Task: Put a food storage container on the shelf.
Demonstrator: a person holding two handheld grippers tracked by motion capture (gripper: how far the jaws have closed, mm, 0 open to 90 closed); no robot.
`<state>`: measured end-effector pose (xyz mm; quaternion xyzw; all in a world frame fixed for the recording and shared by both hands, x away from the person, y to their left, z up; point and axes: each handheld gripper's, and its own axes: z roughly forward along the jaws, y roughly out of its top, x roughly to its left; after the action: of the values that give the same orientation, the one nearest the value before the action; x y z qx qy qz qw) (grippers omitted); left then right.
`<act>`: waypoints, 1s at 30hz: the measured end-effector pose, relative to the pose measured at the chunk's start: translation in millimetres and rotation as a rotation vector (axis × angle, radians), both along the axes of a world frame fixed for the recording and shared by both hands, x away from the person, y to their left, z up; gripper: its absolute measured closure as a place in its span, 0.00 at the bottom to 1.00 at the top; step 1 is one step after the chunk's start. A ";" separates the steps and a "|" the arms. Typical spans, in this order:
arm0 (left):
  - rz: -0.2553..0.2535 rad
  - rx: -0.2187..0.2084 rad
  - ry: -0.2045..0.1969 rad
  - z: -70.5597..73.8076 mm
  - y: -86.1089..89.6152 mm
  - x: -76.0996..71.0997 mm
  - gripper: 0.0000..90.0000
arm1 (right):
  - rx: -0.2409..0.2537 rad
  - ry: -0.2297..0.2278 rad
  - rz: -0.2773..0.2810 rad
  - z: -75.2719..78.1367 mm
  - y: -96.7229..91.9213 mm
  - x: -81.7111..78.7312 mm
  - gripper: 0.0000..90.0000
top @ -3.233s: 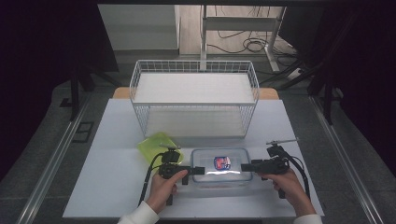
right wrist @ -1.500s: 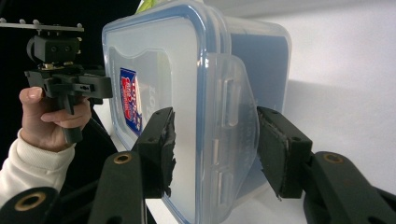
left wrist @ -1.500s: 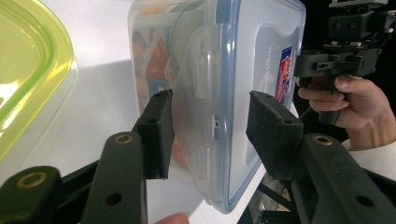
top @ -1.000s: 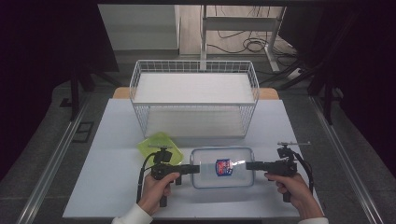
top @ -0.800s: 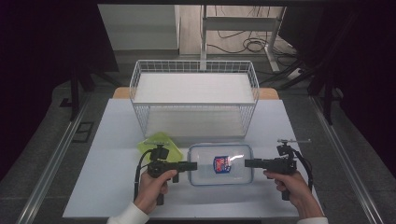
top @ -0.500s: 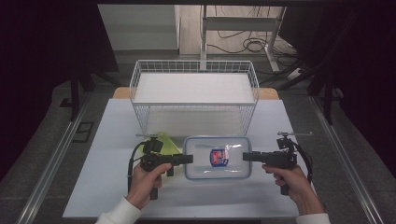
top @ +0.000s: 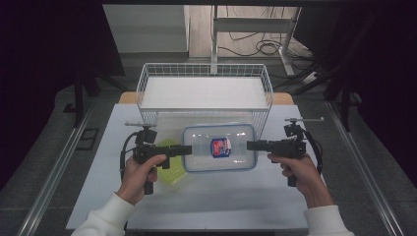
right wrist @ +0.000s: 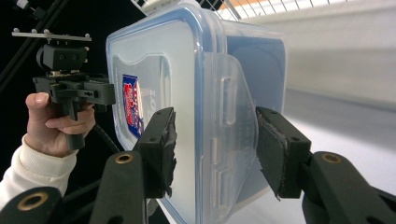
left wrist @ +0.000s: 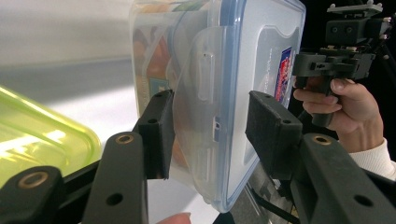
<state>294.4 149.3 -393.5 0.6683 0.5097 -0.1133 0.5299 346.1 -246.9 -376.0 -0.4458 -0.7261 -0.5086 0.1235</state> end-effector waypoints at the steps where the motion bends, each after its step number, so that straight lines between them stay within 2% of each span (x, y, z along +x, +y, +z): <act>1: 0.001 -0.006 -0.006 3.1 2.1 2.0 0.59 | 0.000 0.000 0.000 0.0 0.0 0.0 0.55; 6: -0.003 -0.031 -0.018 16.3 11.3 14.0 0.59 | -0.002 -0.024 -0.001 21.4 9.3 13.7 0.55; 11: -0.007 -0.028 -0.023 30.1 19.0 29.7 0.59 | -0.003 -0.020 0.000 31.8 15.4 25.7 0.55; 16: -0.003 -0.030 -0.037 49.9 28.3 43.6 0.59 | 0.000 -0.036 -0.004 50.9 25.1 39.2 0.55; 18: -0.004 -0.028 -0.043 52.9 29.7 46.1 0.59 | 0.001 -0.045 -0.003 56.4 27.6 43.8 0.55; 20: -0.013 -0.030 -0.042 59.5 33.9 55.1 0.59 | 0.000 -0.048 -0.004 61.3 30.2 47.7 0.55; 30: -0.017 -0.014 -0.047 75.1 40.5 79.1 0.59 | 0.011 -0.051 -0.020 74.8 37.9 70.3 0.55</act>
<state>373.6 189.8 -318.4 0.6715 0.4903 -0.1056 0.5454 416.4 -209.0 -301.2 -0.4391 -0.7219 -0.5249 0.1024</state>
